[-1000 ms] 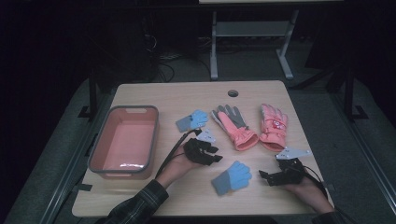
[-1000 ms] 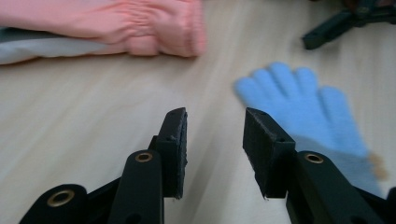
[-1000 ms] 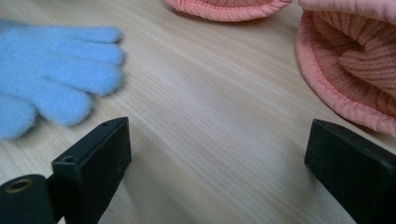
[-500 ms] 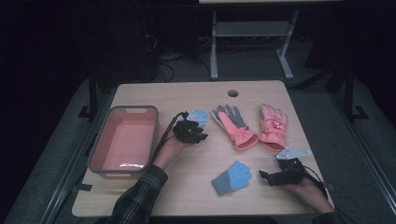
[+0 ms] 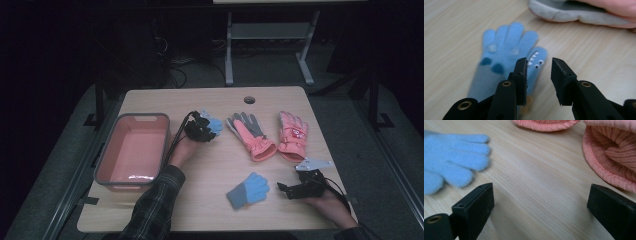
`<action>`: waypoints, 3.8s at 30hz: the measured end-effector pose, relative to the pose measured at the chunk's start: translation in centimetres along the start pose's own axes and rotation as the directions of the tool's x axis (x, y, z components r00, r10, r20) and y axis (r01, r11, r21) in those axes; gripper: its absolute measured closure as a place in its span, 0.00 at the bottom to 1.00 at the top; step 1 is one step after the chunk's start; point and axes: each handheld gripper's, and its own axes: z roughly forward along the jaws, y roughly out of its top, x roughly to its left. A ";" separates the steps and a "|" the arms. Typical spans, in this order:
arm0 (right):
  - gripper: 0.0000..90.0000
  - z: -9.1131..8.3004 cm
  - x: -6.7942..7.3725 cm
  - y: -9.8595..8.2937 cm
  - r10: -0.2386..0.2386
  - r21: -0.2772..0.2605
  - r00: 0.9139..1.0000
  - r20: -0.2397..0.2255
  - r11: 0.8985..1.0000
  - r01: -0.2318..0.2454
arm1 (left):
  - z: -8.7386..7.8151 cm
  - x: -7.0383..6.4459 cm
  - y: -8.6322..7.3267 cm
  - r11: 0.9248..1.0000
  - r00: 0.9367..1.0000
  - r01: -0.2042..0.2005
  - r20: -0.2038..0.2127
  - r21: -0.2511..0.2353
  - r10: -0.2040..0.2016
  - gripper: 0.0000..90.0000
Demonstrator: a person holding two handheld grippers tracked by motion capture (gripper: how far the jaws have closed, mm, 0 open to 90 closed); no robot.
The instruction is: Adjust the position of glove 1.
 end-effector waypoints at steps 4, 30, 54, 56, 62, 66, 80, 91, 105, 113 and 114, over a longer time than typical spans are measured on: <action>0.07 0.0 0.0 0.0 0.000 0.000 1.000 -0.001 1.000 0.000 | 0.6 0.2 -0.1 1.000 1.000 0.011 -0.009 0.011 -0.011 0.73; 0.07 0.0 0.0 0.0 -0.001 0.000 1.000 -0.002 1.000 0.001 | -2.0 -1.2 -0.5 0.988 0.982 0.155 0.112 -0.001 -0.154 0.97; 0.71 -1.8 1.1 1.2 -0.058 -0.064 0.992 -0.110 0.997 0.051 | -7.3 -3.4 -0.7 0.980 0.961 0.177 0.229 -0.091 -0.153 0.98; 0.86 -1.7 1.8 1.5 -0.084 -0.062 0.984 -0.159 0.995 0.075 | -7.4 -3.5 -0.7 0.980 0.960 0.180 0.231 -0.089 -0.156 0.98; 1.00 -0.6 4.8 3.1 -0.159 -0.093 0.943 -0.291 0.986 0.138 | -7.7 -3.7 -0.6 0.981 0.961 0.173 0.235 -0.091 -0.147 0.98; 1.00 0.3 6.2 3.7 -0.188 -0.085 0.923 -0.336 0.982 0.169 | -7.8 -3.9 -0.6 0.978 0.958 0.182 0.240 -0.100 -0.154 0.98; 1.00 4.9 8.2 5.9 -0.184 -0.018 0.925 -0.332 0.982 0.189 | -7.9 -4.0 -0.6 0.977 0.957 0.193 0.239 -0.093 -0.167 0.98; 0.92 6.4 8.0 7.6 -0.170 -0.038 0.942 -0.290 0.985 0.166 | -8.1 -4.3 -0.6 0.977 0.957 0.197 0.232 -0.084 -0.173 0.98; 0.46 1.5 2.6 4.2 -0.097 -0.057 0.979 -0.177 0.994 0.088 | -7.9 -6.8 -0.6 0.984 0.953 0.170 0.263 -0.053 -0.151 0.98; 0.40 0.1 0.2 1.5 -0.055 -0.016 0.994 -0.093 0.998 0.053 | -7.7 -8.7 -0.6 0.990 0.953 0.138 0.277 -0.028 -0.125 0.98; 0.39 0.1 -0.1 1.3 -0.046 -0.011 0.996 -0.082 0.999 0.045 | -7.6 -9.0 -0.6 0.991 0.953 0.131 0.278 -0.023 -0.119 0.98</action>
